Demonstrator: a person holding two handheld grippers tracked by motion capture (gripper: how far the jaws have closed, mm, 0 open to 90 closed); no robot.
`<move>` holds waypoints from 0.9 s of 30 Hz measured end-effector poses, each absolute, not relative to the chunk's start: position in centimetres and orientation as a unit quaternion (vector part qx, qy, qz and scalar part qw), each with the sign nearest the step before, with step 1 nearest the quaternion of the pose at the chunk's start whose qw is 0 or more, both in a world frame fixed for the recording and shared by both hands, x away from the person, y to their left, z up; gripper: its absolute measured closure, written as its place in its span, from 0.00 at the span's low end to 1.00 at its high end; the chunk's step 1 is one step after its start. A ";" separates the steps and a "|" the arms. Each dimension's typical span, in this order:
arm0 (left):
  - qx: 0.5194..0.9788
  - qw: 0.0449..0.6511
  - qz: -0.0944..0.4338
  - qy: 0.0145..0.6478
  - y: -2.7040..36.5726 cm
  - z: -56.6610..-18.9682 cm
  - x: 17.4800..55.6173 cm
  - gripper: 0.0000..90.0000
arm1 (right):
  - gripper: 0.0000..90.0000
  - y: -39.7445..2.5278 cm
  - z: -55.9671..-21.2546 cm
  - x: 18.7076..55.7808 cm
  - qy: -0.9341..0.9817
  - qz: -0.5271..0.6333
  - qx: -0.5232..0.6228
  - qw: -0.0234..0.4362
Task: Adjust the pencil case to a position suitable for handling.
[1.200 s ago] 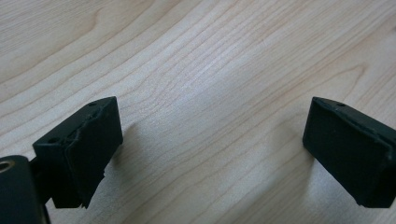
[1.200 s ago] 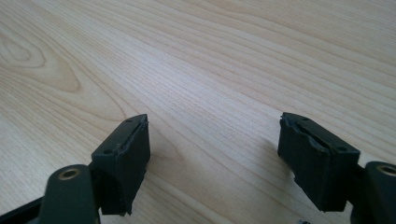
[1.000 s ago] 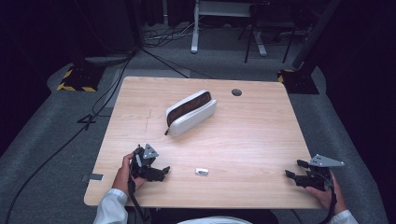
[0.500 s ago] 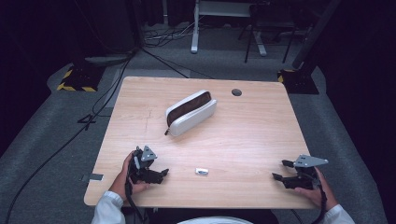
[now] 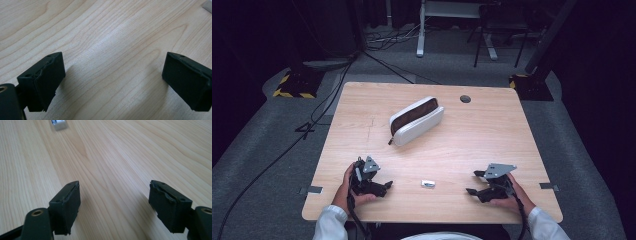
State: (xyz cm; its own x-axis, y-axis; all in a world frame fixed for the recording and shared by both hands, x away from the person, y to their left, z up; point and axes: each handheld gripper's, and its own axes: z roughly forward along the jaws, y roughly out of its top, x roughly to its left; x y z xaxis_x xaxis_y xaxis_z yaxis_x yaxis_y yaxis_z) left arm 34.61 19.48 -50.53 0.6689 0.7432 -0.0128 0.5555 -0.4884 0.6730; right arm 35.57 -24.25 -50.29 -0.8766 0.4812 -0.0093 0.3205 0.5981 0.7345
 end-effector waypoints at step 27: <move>0.850 0.333 0.141 0.383 19.4 -50.5 34.6 0.06 | 0.52 -12.1 -50.3 35.6 0.901 0.403 0.144 0.072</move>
